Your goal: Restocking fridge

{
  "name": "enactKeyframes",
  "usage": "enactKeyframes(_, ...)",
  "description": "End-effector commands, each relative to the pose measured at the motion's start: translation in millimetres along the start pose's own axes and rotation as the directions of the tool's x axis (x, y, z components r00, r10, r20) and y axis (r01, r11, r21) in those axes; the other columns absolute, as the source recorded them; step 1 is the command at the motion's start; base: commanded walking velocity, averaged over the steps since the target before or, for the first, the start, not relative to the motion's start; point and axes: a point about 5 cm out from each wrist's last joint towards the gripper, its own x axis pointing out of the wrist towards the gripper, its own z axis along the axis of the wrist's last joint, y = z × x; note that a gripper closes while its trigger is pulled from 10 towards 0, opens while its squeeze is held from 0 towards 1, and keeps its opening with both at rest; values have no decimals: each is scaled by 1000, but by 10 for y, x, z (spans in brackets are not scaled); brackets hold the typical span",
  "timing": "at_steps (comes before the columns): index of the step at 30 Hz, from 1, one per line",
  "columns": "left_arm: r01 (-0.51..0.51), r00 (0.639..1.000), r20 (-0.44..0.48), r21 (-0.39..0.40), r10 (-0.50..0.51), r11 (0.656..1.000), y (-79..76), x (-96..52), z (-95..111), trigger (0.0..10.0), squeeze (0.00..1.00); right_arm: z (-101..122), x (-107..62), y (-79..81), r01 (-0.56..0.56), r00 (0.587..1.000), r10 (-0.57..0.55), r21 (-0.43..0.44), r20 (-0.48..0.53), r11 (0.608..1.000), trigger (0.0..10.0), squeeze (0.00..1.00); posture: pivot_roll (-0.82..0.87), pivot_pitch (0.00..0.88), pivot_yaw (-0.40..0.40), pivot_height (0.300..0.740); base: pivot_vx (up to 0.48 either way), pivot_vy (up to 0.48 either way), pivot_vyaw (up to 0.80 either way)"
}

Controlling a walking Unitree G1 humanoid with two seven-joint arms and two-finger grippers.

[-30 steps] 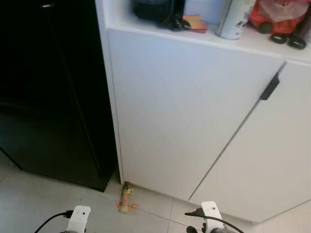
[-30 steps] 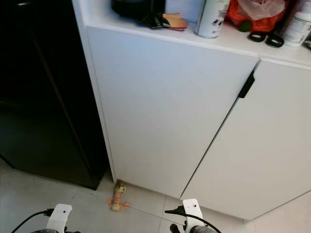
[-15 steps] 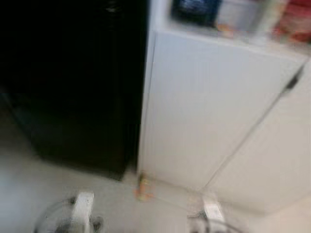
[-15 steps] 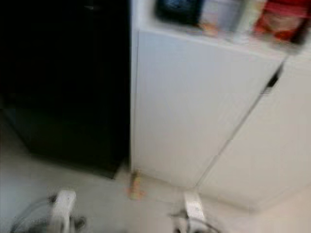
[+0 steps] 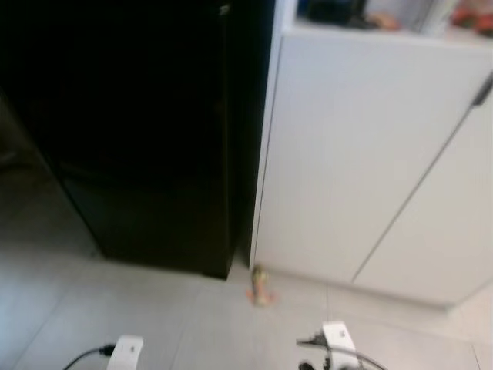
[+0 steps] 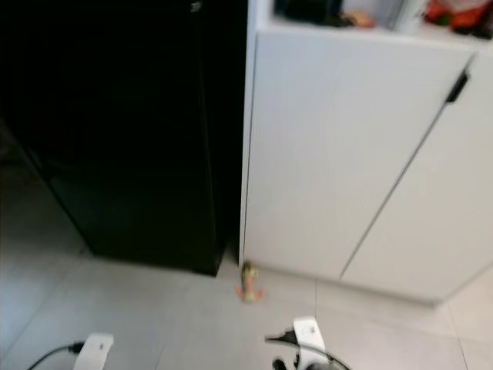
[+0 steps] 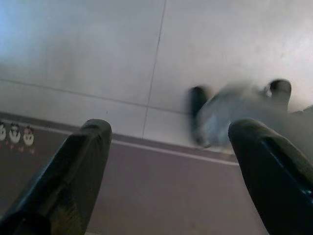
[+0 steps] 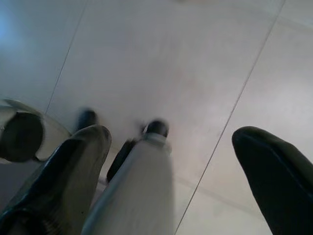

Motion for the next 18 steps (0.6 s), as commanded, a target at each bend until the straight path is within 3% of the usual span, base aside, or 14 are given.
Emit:
enactKeyframes(1, -5, 1000, -5, -21, 5, 1000, 13, -2, -57, 10000, 0, 33, -1, -4, 2, 1000, -2, -6, 9, 1000, 10000, 0, -84, 0, -59, 740, 0, 0, 0)
enactKeyframes(9, -6, 1000, -8, -28, 6, 1000, 15, -3, -70, 10000, 0, 24, 1, 5, 7, 1000, -7, 24, 30, 1000, 10000, 0, -89, 0, -52, 740, 0, 0, 0)
enactKeyframes(18, -5, 1000, -11, -24, 4, 1000, 17, -3, -74, 10000, 0, 19, 3, 4, 20, 999, -21, 38, 34, 999, 10000, 0, -90, 0, -50, 740, 0, 423, 0)
